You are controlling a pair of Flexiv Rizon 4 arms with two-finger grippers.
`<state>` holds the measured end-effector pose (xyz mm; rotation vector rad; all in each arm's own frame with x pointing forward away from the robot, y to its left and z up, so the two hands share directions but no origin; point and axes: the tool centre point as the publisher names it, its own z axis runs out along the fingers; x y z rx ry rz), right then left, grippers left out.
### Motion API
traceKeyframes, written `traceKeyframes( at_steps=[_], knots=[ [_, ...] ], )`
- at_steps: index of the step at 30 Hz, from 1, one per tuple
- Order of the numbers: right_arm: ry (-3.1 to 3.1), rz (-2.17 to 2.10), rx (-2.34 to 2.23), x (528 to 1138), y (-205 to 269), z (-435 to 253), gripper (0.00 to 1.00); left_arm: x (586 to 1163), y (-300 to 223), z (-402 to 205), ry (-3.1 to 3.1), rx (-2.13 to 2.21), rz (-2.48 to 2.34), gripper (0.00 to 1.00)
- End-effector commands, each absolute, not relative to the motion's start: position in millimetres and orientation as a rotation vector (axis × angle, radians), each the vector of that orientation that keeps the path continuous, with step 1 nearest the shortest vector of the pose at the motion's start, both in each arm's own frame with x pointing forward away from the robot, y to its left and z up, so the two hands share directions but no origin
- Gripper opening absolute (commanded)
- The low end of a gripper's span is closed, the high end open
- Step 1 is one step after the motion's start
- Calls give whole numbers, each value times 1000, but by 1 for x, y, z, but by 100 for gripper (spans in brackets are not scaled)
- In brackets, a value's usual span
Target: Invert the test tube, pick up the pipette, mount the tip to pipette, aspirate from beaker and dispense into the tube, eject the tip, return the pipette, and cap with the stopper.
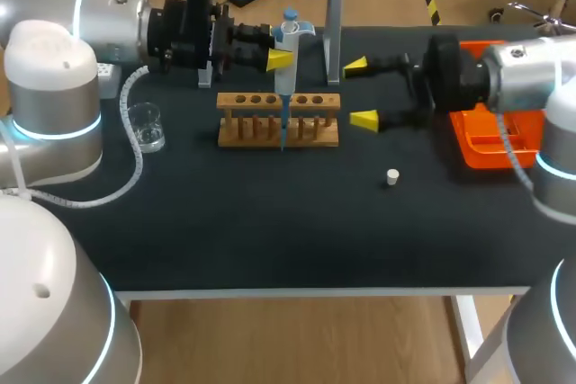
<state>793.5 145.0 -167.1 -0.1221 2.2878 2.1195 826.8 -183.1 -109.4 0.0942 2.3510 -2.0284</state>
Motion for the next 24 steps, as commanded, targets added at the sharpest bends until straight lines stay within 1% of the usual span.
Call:
traceKeyframes(
  at_steps=[1, 10, 24],
  knots=[
    [2259, 2139, -111, 801, 169, -169, 100, 827, -184, -109, 2350, 94, -2028, 0],
    [2240, 2177, -96, 820, 199, -159, 100, 827, -184, -109, 2350, 94, -2028, 0],
    [2226, 2247, -60, 842, 232, -157, 100, 827, -184, -109, 2350, 94, -2028, 0]
  ],
)
